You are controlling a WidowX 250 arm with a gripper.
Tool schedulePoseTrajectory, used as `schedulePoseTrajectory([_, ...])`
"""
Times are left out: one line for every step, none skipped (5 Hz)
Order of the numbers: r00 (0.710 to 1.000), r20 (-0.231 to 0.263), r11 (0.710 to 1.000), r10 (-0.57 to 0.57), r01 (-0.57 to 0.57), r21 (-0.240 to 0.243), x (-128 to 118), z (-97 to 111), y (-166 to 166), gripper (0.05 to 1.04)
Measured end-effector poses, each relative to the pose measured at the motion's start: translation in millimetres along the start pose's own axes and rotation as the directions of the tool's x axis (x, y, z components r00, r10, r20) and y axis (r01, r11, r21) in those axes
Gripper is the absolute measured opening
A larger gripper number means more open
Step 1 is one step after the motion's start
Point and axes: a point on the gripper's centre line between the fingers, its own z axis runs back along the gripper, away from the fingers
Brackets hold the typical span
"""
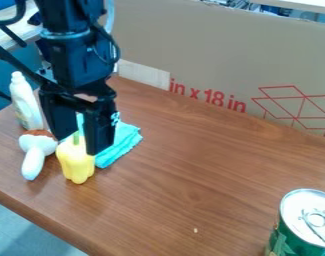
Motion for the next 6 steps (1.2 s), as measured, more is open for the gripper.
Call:
schedulePoseTrajectory([0.999, -0.041, 0.999, -0.031, 0.031, 0.008, 4.2, -11.3, 16.7, 1.001])
schedulePoseTrajectory([0.998, -0.042, 0.999, -0.045, 0.046, 0.006, 12.5, -15.0, 27.8, 1.001])
schedulePoseTrajectory([0.998, -0.046, 0.999, -0.035, 0.035, -0.001, 14.8, -23.0, 36.8, 1.001])
schedulePoseTrajectory([0.999, -0.038, 1.000, -0.021, 0.021, 0.000, 14.1, -23.2, 43.8, 1.001])
schedulePoseTrajectory([0.999, -0.049, 1.000, -0.009, 0.009, 0.002, 14.1, -31.0, 53.6, 1.001])
schedulePoseTrajectory([0.999, -0.044, 1.000, 0.002, 0.000, 0.031, 14.8, -29.8, 60.0, 1.001])
